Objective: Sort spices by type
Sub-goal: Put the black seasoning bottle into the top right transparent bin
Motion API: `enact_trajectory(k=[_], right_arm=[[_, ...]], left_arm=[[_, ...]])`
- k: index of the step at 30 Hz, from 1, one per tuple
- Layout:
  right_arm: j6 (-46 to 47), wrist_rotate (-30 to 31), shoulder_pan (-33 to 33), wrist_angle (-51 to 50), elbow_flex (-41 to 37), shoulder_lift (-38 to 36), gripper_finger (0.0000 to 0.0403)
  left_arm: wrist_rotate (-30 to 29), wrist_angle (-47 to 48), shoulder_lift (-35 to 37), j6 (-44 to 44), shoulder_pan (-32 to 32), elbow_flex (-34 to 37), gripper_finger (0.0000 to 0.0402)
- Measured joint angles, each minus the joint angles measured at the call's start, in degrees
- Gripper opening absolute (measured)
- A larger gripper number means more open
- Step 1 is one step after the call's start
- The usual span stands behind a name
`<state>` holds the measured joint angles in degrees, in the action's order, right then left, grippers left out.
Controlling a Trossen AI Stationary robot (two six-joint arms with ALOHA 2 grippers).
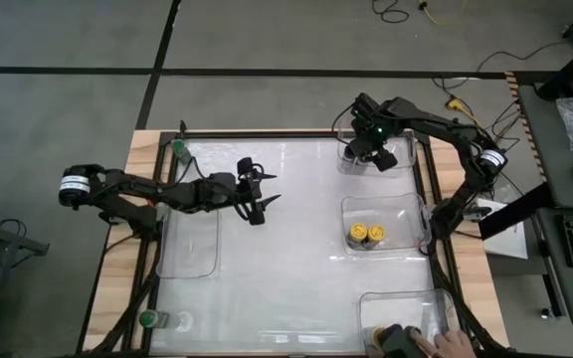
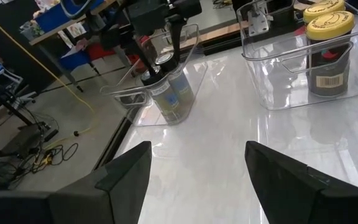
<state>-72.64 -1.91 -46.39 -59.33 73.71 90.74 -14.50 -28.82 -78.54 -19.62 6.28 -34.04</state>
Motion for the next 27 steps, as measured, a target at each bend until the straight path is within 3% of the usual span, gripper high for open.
enact_trajectory(k=[17,27], right_arm=[[1.11,0.59,0.00,1.36,0.00,-0.36,0.0277],[1.12,3.72,0.00,1.06,0.02,-4.69,0.0295]], left_arm=[[0.00,-0.37,0.00,0.00,0.00,0.00,0.0244],[0.00,-1.01,0.06,-0.21,0.27,0.00,0.0244]])
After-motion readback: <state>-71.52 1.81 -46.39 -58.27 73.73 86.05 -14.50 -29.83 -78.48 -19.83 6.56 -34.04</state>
